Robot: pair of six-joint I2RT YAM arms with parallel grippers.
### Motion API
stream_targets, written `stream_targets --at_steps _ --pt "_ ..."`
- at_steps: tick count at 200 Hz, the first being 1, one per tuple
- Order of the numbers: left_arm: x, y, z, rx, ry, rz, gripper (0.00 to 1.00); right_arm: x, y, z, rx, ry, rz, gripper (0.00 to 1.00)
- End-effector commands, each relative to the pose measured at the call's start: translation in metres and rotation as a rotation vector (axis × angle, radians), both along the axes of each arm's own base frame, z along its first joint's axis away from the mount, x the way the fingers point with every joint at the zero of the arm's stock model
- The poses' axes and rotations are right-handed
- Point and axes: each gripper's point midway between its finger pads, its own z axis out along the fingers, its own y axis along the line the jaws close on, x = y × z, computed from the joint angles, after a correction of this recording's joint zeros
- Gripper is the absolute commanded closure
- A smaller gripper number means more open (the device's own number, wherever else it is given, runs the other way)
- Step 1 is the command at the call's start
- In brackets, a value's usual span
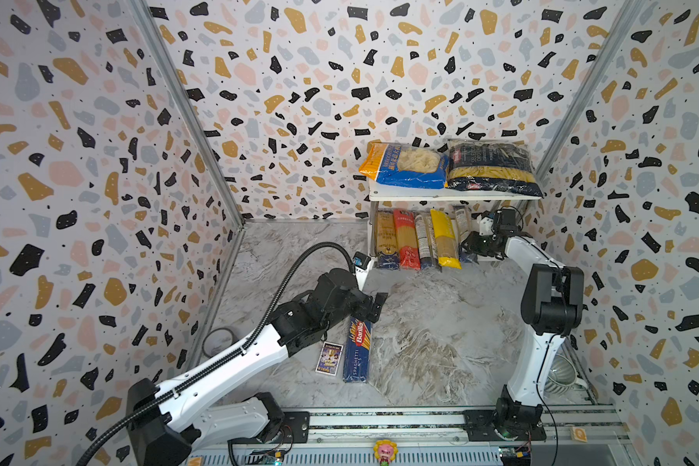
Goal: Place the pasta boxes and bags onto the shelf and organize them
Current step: 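Open the right gripper and release the clear pack at the shelf end, then move the right gripper back to the blue Barilla box on the floor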
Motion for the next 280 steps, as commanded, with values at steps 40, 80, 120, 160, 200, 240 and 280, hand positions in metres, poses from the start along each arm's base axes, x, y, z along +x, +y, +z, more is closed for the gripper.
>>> stream_targets --at_steps 40,80,120,160,200,240,280 --pt "0.002 0.004 0.006 -0.016 -0.030 0.009 0.00 0.006 0.007 0.063 -0.036 -0.163 0.021 0.44" --pt "-0.002 0.013 0.011 -0.028 -0.036 0.026 0.01 -0.010 0.007 0.066 -0.036 -0.171 0.007 0.33" --pt "-0.009 0.023 0.016 -0.052 -0.035 0.049 0.01 -0.033 0.001 0.070 -0.051 -0.169 -0.034 0.31" --pt "-0.018 0.033 0.012 -0.061 -0.030 0.053 0.00 -0.068 -0.004 0.081 -0.080 -0.144 -0.101 0.29" --pt "-0.030 0.049 0.014 -0.097 -0.039 0.075 0.01 -0.120 0.037 0.093 -0.118 -0.125 -0.059 0.25" --pt "-0.045 0.068 0.017 -0.121 -0.053 0.081 0.00 -0.187 0.103 0.098 -0.103 -0.125 0.022 0.23" --pt "-0.058 0.085 0.022 -0.149 -0.067 0.095 0.00 -0.249 0.163 0.096 -0.027 -0.106 0.088 0.20"
